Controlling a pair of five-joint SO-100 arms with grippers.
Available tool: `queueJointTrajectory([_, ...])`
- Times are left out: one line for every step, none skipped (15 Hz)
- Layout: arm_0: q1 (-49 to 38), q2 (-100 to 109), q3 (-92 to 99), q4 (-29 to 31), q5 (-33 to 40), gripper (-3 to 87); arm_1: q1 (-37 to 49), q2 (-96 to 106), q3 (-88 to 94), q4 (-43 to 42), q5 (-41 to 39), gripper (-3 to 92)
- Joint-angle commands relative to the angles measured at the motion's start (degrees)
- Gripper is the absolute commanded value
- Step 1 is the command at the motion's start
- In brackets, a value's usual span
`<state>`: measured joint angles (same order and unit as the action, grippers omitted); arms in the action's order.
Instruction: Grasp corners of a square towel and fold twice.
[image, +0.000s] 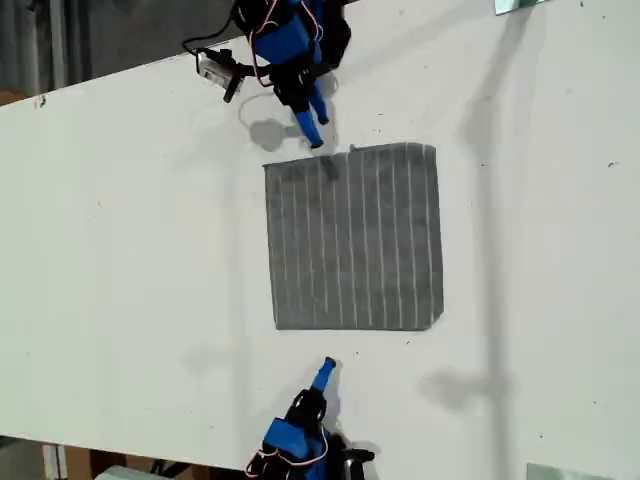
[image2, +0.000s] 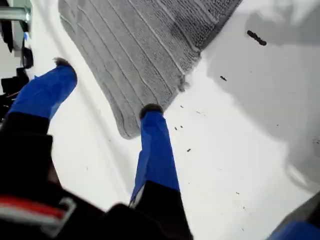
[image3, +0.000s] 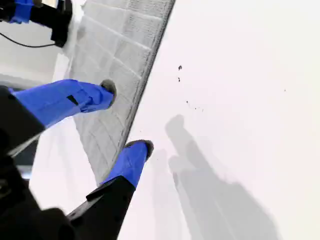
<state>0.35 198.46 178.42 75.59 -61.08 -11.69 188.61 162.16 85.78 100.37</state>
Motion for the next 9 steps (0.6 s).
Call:
queueJointTrajectory([-6.94, 0.18, 0.18, -0.53, -26.37, 7.2, -7.21, 0.0, -1.58, 1.58, -2.11, 35.7])
queueJointTrajectory([-6.77, 0.18, 0.18, -0.53, -27.6, 7.2, -6.33, -0.26, -1.58, 1.58, -2.46, 37.6])
queueJointTrajectory([-6.86, 0.18, 0.18, -0.53, -27.95, 7.3, -5.71, -0.26, -1.58, 1.58, -2.46, 40.5])
queueJointTrajectory([-7.21, 0.18, 0.18, -0.53, -27.33, 7.3, -5.45, -0.18, -1.58, 1.58, -2.64, 39.7])
queueJointTrajectory([-6.94, 0.18, 0.18, -0.53, -26.98, 7.3, -5.45, -0.26, -1.58, 1.49, -3.78, 30.6])
queueJointTrajectory([-6.68, 0.18, 0.26, -0.7, -26.72, 7.3, -5.36, -0.62, -1.58, 1.32, -4.22, 25.1])
queueJointTrajectory([-6.68, 0.18, 0.26, -0.79, -26.63, 7.3, -5.19, -0.62, -1.58, 1.32, -4.22, 25.5])
queueJointTrajectory([-6.68, 0.18, 0.26, -0.79, -27.51, 8.5, -5.01, -0.7, -1.58, 1.23, -4.22, 28.4])
queueJointTrajectory([-6.42, 0.18, 0.26, -0.97, -29.0, 13.4, -4.75, -0.97, -1.58, 1.23, -4.22, 29.3])
